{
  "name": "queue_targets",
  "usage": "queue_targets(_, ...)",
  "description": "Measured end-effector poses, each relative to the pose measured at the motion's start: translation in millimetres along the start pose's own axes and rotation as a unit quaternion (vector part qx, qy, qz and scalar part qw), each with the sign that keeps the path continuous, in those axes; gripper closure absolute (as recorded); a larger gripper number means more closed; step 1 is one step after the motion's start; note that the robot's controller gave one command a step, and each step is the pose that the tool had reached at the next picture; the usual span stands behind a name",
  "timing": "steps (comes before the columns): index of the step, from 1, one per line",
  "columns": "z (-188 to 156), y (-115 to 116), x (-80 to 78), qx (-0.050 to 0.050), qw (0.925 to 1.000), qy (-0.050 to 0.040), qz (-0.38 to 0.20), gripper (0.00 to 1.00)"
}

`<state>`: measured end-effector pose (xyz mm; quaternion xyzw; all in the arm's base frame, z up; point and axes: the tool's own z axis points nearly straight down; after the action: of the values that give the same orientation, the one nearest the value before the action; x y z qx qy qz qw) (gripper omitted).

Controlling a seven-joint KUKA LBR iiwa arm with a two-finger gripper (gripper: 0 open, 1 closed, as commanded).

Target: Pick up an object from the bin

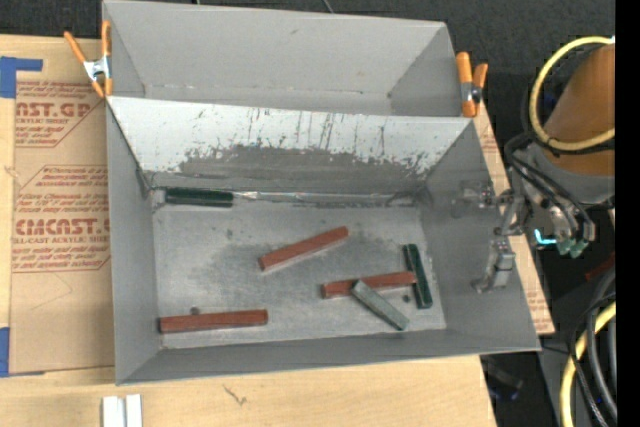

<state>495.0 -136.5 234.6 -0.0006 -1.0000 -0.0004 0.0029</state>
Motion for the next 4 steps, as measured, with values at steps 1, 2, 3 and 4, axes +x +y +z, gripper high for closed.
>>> queue_targets(1,-4,1,-1.7,0.001,1.0000,-0.0038,-0.001,0.00)
queue_targets(2,36,9,-5.7,0.001,0.9992,-0.0062,-0.039,0.00)
queue_targets(3,102,31,-25.5,0.001,0.9999,-0.0063,-0.008,0.00)
queue_targets(4,118,36,-29.5,0.000,0.9999,-0.0060,0.010,0.00)
